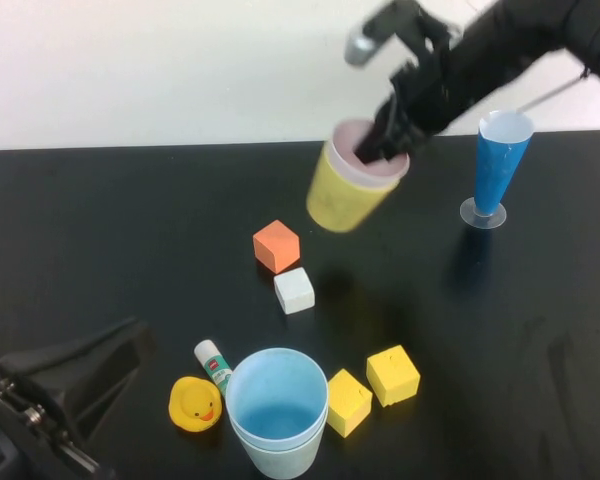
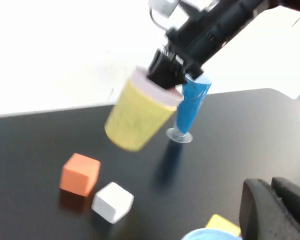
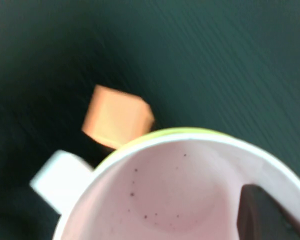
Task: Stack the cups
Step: Pick up the yellow cup, then place the yellow cup on the blue cup
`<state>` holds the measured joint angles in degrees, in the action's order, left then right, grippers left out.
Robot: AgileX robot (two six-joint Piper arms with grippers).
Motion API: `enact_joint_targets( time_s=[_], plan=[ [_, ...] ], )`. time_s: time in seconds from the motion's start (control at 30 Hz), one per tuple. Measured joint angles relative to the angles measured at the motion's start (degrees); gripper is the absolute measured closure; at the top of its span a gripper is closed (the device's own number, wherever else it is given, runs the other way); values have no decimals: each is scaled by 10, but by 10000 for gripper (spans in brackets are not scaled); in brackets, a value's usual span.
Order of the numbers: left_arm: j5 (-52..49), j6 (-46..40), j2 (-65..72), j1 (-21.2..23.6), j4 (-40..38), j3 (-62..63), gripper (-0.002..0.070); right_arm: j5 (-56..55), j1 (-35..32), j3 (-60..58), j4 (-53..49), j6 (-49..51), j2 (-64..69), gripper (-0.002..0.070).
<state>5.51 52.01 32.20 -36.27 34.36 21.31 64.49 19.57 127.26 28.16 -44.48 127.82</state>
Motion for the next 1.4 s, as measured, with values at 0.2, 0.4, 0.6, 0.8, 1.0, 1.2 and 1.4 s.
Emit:
enact_joint_targets(
  time_s=[0.2,0.4,0.6,0.8,1.0,1.2,1.4],
  plan=[
    [-43,13,0,0,-67,0,673,59,48,50,-9,20,-68,624],
    [-98,13,0,0,-71,0,673,69,157,-10,-134,54,-169,624],
    [-100,13,0,0,-49,0,673,69,228,-132,-159,76,-242,624],
    [-102,13,0,0,-7,0,673,69,234,-205,-155,87,-257,625],
    [-102,13,0,0,-1,0,673,69,234,-230,-109,57,-256,626],
    [-102,13,0,0,1,0,673,67,234,-232,-97,35,-236,626],
    [-102,13,0,0,1,0,673,59,234,-233,-91,32,-193,579]
  ],
)
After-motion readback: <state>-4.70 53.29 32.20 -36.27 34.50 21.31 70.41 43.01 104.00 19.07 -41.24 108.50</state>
